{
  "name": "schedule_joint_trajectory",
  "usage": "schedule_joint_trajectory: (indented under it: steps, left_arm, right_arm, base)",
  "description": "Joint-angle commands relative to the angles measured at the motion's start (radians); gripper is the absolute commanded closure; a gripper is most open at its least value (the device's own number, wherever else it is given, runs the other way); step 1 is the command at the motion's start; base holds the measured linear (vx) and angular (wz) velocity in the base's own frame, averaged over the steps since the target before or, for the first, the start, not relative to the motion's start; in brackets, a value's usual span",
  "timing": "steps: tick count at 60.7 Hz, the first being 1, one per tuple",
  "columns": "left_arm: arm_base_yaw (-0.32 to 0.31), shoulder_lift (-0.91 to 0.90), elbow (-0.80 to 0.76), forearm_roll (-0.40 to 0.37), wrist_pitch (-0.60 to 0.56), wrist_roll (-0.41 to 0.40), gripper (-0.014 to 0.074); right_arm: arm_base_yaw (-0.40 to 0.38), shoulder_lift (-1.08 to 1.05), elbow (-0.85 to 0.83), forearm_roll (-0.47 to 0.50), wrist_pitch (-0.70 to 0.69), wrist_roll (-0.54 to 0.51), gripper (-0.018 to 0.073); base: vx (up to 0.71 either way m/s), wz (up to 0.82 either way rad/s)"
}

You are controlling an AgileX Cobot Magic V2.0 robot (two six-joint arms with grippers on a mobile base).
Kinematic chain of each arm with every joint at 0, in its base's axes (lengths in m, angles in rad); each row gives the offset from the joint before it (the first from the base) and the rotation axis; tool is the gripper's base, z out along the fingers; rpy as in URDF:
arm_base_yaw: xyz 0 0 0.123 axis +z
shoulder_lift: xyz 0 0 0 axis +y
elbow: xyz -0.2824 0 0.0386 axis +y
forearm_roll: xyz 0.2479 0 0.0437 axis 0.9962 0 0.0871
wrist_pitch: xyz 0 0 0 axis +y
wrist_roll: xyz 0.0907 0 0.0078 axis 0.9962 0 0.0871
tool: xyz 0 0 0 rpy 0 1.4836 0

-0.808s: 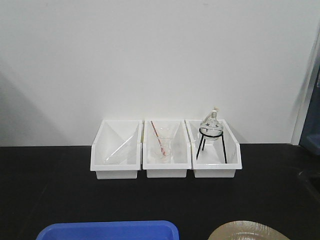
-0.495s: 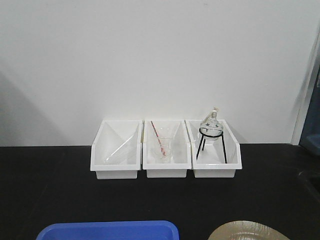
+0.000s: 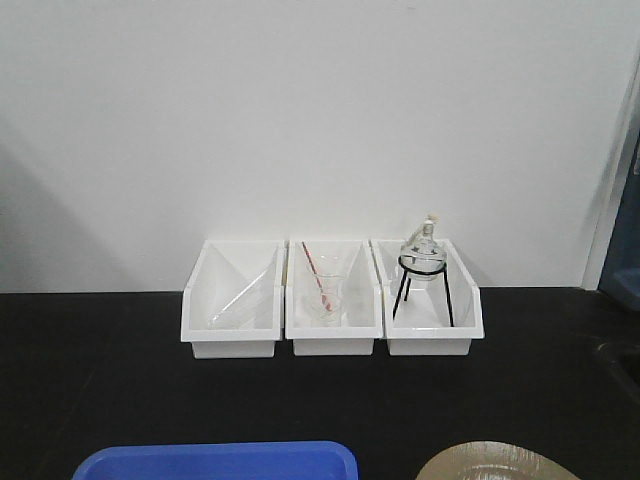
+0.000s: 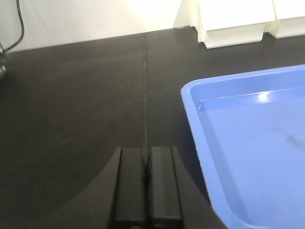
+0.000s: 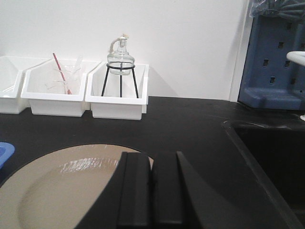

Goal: Place disk in tray to left cabinet

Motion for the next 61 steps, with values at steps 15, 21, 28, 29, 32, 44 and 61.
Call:
schedule_joint_trajectory:
  steps: [15, 21, 28, 29, 32, 44, 61]
  left_arm:
    - [0.004, 0.004, 0.013, 0.0, -0.211, 0.013, 0.0603]
    - [0.004, 0.004, 0.013, 0.0, -0.311, 0.013, 0.0603]
    - [0.004, 0.004, 0.013, 0.0, -0.365, 0.013, 0.0603]
    - [0.004, 0.004, 0.013, 0.0, -0.367, 0.013, 0.0603]
    - [0.004, 0.004, 0.013, 0.0, -0.368, 0.013, 0.0603]
    - [0.004, 0.004, 0.012, 0.0, -0.417, 0.011, 0.0603]
    - [0.004, 0.004, 0.012, 0.0, -0.551, 0.009, 0.0603]
  right_arm:
    - [-0.004, -0.009, 0.019, -0.005, -0.093, 0.0, 0.0522]
    - [-0.004, -0.009, 0.018, -0.005, -0.112, 0.0, 0.0522]
    - [-0.004, -0.009, 0.018, -0.005, -0.136, 0.0, 0.0522]
    - [-0.004, -0.009, 0.018, -0.005, -0.138, 0.0, 0.0522]
    - [-0.004, -0.009, 0.018, -0.005, -0.143, 0.0, 0.0522]
    - [-0.004, -0.009, 0.016, -0.005, -0.146, 0.009, 0.0522]
    - [-0.004, -0.009, -0.043, -0.005, -0.159, 0.034, 0.0522]
  base:
    - [0.0, 0.0]
    - [0.0, 0.0]
    - [0.0, 0.0]
    - [0.0, 0.0]
    - [0.0, 0.0]
    - [0.0, 0.0]
    - [0.0, 0.0]
